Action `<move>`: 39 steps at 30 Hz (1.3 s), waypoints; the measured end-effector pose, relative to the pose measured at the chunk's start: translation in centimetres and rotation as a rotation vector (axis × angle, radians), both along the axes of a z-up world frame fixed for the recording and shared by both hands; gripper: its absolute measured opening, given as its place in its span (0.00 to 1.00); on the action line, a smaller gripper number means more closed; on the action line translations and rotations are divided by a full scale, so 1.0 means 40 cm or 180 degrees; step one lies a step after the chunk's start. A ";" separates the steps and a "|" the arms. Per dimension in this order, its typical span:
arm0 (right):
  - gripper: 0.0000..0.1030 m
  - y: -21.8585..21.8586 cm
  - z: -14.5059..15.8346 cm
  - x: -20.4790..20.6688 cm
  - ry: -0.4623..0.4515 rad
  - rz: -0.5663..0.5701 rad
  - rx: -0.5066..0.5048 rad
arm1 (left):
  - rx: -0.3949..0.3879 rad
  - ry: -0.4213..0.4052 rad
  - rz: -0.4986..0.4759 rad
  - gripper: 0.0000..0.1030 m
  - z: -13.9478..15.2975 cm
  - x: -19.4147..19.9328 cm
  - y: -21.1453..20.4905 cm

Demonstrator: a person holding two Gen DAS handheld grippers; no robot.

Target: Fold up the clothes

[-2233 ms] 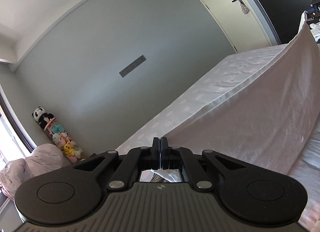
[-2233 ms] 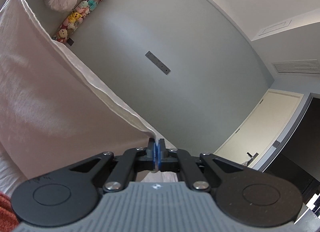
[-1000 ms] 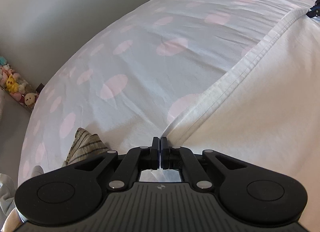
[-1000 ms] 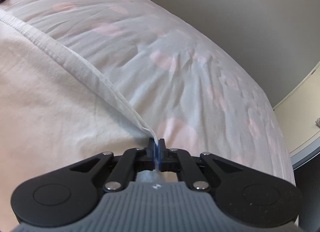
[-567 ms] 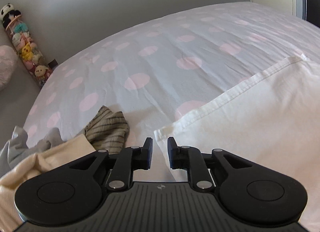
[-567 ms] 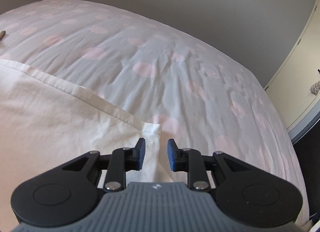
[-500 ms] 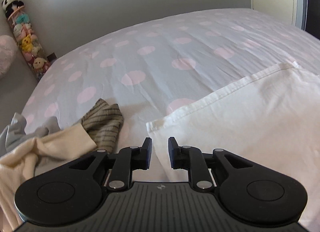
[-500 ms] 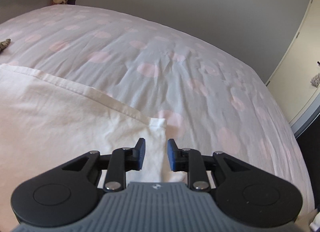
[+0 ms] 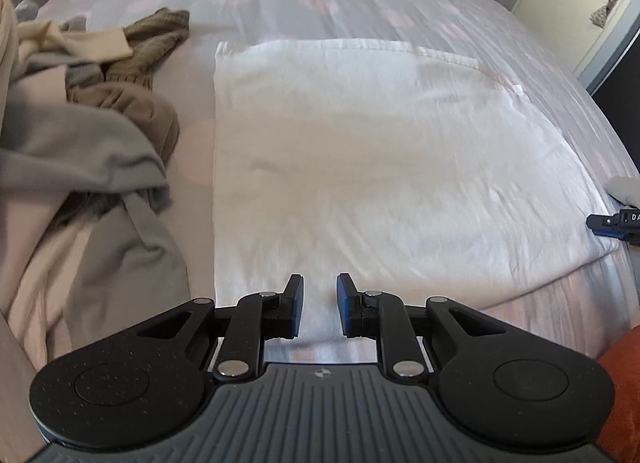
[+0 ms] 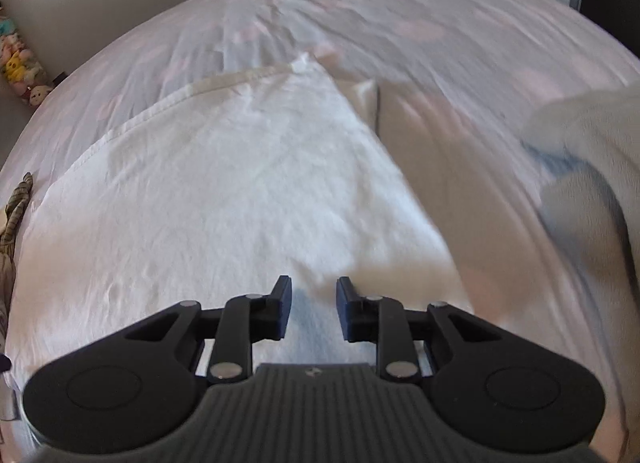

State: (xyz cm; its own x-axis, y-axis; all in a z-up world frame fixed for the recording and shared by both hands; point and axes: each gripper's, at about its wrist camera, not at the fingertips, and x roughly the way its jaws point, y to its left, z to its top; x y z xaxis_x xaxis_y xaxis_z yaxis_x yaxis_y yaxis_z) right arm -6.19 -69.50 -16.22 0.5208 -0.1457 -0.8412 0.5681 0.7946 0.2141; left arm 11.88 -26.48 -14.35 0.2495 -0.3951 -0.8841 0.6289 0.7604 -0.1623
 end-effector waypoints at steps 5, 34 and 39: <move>0.26 -0.025 -0.052 -0.017 0.0268 -0.0195 0.0316 | 0.0129 0.0201 0.0400 0.16 -0.053 0.006 0.033; 0.54 0.031 0.008 -0.099 0.0173 -0.0293 0.0136 | -0.0112 -0.0334 0.0875 0.30 0.007 -0.042 0.129; 0.54 0.008 0.003 -0.104 0.0030 -0.0368 0.0336 | -0.0490 -0.0369 0.0747 0.30 0.025 -0.029 0.104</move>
State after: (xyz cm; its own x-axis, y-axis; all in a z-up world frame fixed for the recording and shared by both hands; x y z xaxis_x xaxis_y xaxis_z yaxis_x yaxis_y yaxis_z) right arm -10.35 -69.17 -16.09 0.4976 -0.1149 -0.8598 0.6569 0.6972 0.2871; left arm 10.73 -22.31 -13.35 0.4456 -0.4419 -0.7786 0.4601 0.8591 -0.2242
